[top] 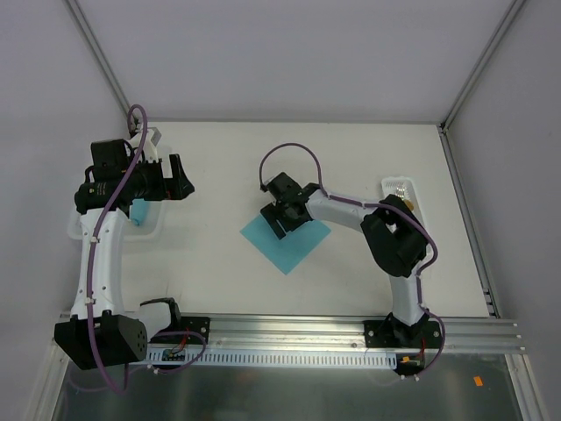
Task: Place the utensils on the paper napkin and roll it up
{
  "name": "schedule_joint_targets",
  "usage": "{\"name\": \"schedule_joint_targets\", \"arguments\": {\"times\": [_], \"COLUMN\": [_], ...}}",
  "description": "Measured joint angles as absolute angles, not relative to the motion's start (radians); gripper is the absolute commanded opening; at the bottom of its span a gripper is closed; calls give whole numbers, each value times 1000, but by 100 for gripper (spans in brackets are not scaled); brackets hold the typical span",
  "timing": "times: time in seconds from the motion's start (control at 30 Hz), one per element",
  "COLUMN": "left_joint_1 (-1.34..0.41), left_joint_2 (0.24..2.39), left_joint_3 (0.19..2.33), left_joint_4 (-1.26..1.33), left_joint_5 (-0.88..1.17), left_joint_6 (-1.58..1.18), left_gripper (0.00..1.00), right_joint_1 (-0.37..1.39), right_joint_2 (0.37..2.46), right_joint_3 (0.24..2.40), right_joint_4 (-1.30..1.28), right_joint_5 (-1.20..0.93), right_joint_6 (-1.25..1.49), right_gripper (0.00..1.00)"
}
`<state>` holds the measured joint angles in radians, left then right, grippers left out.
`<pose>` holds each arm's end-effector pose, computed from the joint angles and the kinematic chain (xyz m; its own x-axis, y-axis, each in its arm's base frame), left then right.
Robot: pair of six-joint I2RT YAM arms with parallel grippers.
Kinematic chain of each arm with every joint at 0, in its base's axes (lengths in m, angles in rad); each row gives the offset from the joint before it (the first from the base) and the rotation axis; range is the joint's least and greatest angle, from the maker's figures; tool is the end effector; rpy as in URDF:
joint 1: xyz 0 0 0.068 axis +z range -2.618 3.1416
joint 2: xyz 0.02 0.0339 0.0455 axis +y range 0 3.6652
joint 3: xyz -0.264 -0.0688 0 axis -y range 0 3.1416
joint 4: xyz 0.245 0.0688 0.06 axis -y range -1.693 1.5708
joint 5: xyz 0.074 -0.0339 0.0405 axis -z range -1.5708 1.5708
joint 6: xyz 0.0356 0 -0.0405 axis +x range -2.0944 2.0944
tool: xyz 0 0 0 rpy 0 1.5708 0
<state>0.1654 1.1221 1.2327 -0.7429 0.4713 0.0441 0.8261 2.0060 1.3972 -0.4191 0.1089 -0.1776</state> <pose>0.2272 0.0215 0.3756 -0.5729 -0.0558 -0.8177 0.2401 0.9425 -0.2325 0.2896 0.3085 0.1683 -0.4488 -0.7460 -0.4920 -0.7845 0.5925 -0.1829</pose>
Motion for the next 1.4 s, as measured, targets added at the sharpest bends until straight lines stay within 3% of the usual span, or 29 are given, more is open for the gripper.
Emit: {"name": "schedule_joint_targets", "arguments": {"times": [0.23,0.43,0.5,0.73,0.87,1.0,1.13,1.23,1.4], "left_joint_1": [165,165,165,165,165,165,165,165,165], "left_joint_2": [1122,1122,1123,1147,1179,1208,1230,1240,1244], "left_joint_3": [1234,1248,1254,1285,1286,1292,1307,1316,1317], "left_joint_4": [-744,-747,-747,-746,-746,-747,-746,-746,-746], "left_joint_5": [490,495,497,517,525,525,541,547,547], "left_joint_6": [52,65,67,76,89,89,88,86,86], "left_gripper": [99,99,99,99,99,99,99,99,99], "right_joint_1": [825,824,824,783,589,245,-16,-83,-107], "right_joint_2": [1999,1960,1910,1637,1505,1426,1430,1480,1643], "right_joint_3": [1393,1393,1393,1460,1465,1380,1309,1278,1204], "right_joint_4": [-423,-492,-515,-564,-592,-625,-691,-712,-667], "right_joint_5": [113,117,119,118,87,13,18,46,56], "right_joint_6": [-185,-182,-177,-173,-170,-139,-113,-107,-107], "right_gripper": [82,94,99,99,84,64,53,44,39]}}
